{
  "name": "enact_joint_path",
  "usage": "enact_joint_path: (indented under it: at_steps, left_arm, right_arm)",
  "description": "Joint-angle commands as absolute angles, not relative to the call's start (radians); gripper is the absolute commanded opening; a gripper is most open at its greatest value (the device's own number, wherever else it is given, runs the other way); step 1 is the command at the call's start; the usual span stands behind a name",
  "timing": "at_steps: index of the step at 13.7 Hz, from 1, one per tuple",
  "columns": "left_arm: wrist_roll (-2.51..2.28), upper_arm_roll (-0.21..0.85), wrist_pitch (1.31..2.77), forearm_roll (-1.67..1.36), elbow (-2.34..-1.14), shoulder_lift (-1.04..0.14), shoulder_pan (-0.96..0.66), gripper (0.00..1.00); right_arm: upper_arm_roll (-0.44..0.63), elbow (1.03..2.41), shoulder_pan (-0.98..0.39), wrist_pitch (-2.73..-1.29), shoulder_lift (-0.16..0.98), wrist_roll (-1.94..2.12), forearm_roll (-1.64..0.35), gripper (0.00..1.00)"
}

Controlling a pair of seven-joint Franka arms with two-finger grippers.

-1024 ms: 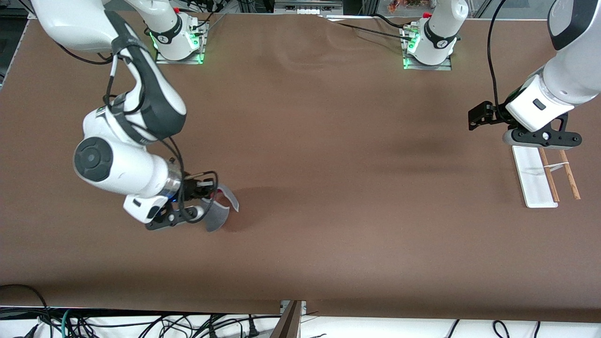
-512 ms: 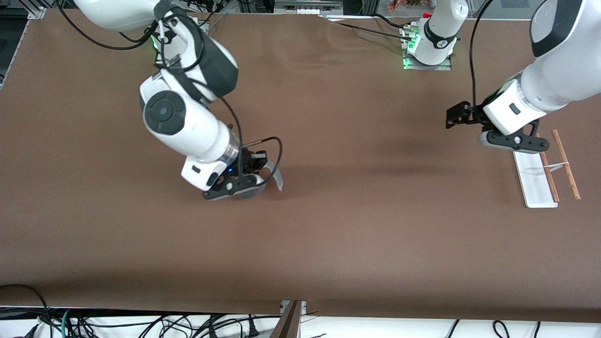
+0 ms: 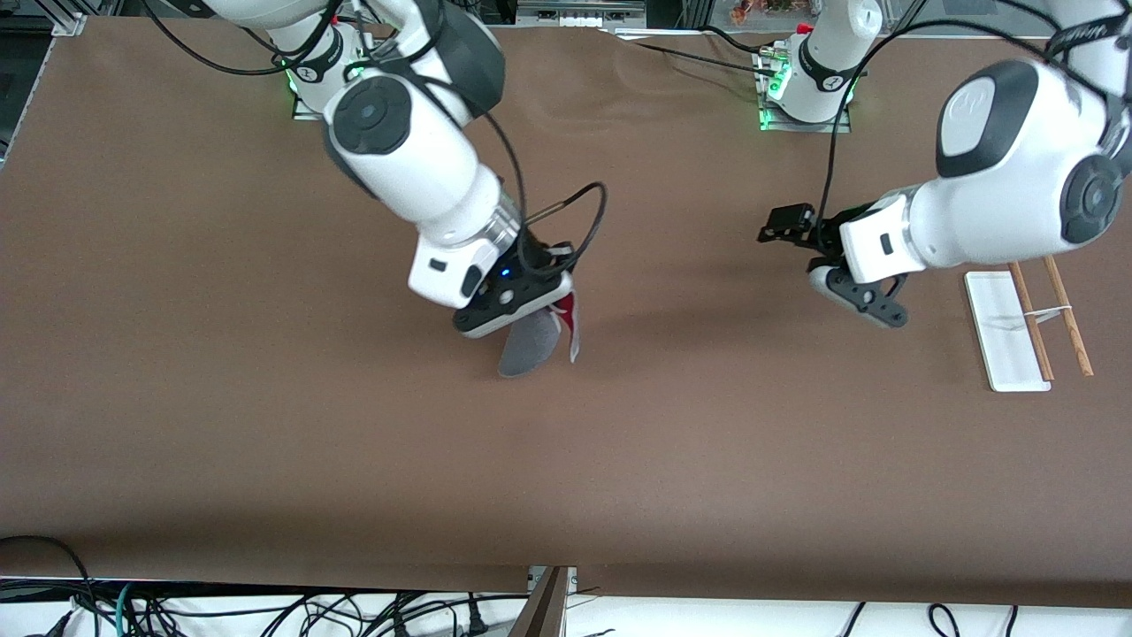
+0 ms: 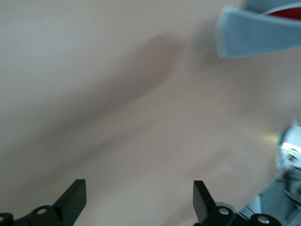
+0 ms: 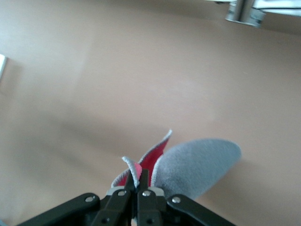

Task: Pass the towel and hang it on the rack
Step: 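Lift the towel with the right gripper while the left gripper approaches, then close the left gripper on the towel beside the right gripper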

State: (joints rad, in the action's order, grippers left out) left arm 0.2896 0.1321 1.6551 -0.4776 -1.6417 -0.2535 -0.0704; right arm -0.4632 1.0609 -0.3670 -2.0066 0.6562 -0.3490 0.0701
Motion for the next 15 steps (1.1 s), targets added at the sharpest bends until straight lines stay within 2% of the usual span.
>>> enact_joint_path:
  at_steps: [1, 8, 12, 15]
  left_arm:
    - [0.429, 0.127, 1.709, -0.596, -1.614, -0.317, -0.075, 1.0]
    - [0.875, 0.129, 1.733, -0.801, -1.629, -0.422, -0.118, 1.0]
    - [1.187, 0.129, 1.868, -0.876, -1.629, -0.485, -0.166, 0.99]
    - [1.34, 0.129, 1.879, -0.94, -1.64, -0.497, -0.178, 0.99]
  right_arm:
    - [-0.46, 1.055, -0.416, -2.052, 0.655, -0.348, 0.077, 0.0]
    - [-0.457, 1.057, -0.465, -2.068, 0.666, -0.299, 0.112, 0.0]
    - [-0.457, 1.057, -0.465, -2.066, 0.666, -0.301, 0.112, 0.0]
    - [-0.457, 1.057, -0.465, -2.068, 0.666, -0.301, 0.112, 0.0]
